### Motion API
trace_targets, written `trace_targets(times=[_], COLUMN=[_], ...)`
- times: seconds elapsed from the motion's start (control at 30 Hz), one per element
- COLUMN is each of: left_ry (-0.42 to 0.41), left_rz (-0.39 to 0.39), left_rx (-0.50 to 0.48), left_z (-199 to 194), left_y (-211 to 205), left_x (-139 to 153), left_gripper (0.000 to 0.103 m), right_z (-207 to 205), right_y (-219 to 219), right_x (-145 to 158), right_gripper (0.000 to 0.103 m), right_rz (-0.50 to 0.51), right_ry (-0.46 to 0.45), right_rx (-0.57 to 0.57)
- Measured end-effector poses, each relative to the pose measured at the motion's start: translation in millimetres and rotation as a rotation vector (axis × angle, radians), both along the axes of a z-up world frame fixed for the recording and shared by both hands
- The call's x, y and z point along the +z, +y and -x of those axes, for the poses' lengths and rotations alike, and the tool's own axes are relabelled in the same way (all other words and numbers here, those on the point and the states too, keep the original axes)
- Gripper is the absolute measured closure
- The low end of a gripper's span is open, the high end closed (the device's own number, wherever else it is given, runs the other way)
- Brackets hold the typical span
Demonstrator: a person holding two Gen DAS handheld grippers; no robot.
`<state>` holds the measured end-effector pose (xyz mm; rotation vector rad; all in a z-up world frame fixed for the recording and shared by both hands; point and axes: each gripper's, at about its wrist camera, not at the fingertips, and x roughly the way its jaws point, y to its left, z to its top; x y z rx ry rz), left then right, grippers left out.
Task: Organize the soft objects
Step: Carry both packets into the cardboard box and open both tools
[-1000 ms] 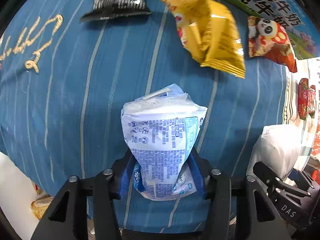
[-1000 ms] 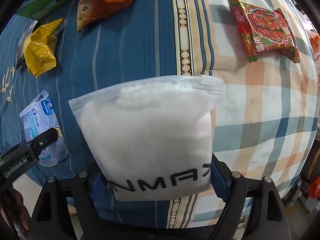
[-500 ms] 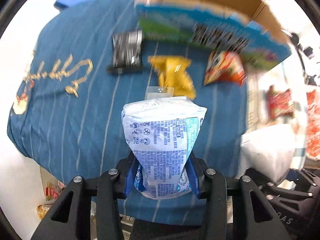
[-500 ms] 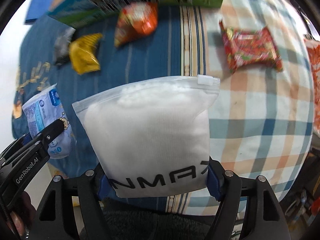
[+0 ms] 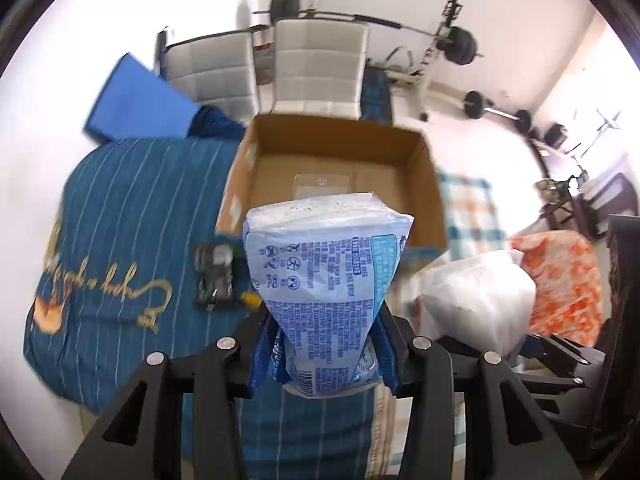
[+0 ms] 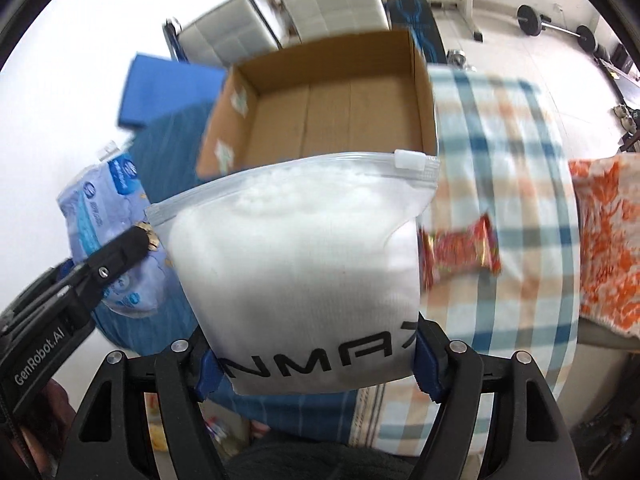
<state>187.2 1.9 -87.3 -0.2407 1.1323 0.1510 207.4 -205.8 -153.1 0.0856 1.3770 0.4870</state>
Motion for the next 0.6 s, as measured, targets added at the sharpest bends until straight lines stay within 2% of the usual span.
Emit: trace_targets(times=[0.1,0.17,0.27,0.4,0.6], left_ry=[-0.018,-0.017,0.017,0.095,0.213], left_rz=[0.015,0.028,0.071,0.131,0.177], left_rx=[-0.032,-0.040,-0.062,-0.086,-0.101], left_z=[-34,-55,-92,-143,-212], left_y=[12,22,40,61,88], left_x=[14,14,3,-29,-98], left_gripper=[0.062,0.062,0.062,0.061,0.061], right_z=[-29,-50,-92,-137,-214], right_y=[11,20,34,59,92], right_x=[17,25,21,7,-51], right_gripper=[0.026,0.026,0.026,0.026,0.026], right_rz=[-0.011,0.007,0.032,0.069,0.128], right_ry=[-0.034,-0.061,-0.072,-0.048,0.029], right_rx=[-0.026,-0.048,-0.081,-0.115,-0.153])
